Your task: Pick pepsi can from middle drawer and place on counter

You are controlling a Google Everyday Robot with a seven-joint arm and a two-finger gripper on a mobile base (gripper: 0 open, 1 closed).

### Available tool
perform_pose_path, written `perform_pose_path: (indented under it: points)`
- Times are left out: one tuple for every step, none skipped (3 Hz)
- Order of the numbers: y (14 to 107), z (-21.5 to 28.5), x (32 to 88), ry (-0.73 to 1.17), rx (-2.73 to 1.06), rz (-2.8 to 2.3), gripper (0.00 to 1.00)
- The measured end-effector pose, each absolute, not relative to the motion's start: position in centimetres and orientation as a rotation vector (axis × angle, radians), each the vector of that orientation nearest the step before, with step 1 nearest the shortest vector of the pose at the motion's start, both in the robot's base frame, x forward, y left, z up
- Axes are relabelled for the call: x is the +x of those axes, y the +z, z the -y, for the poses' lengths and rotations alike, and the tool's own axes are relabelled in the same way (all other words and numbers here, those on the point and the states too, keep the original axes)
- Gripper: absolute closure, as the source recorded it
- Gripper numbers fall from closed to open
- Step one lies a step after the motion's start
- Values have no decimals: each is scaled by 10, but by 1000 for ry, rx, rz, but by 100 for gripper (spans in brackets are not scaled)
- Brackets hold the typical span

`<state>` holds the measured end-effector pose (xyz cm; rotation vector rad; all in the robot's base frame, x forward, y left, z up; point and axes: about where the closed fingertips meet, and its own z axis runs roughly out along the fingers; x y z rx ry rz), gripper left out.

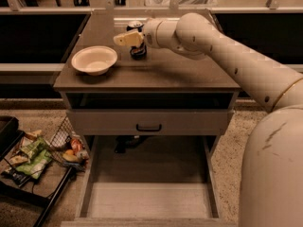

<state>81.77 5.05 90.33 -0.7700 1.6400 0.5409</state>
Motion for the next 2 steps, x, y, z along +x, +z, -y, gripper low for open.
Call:
perform_pose_path:
  points:
    - [903,-51,818,545,-770,-1640,0]
    - [930,-39,815,576,-789,-1625,0]
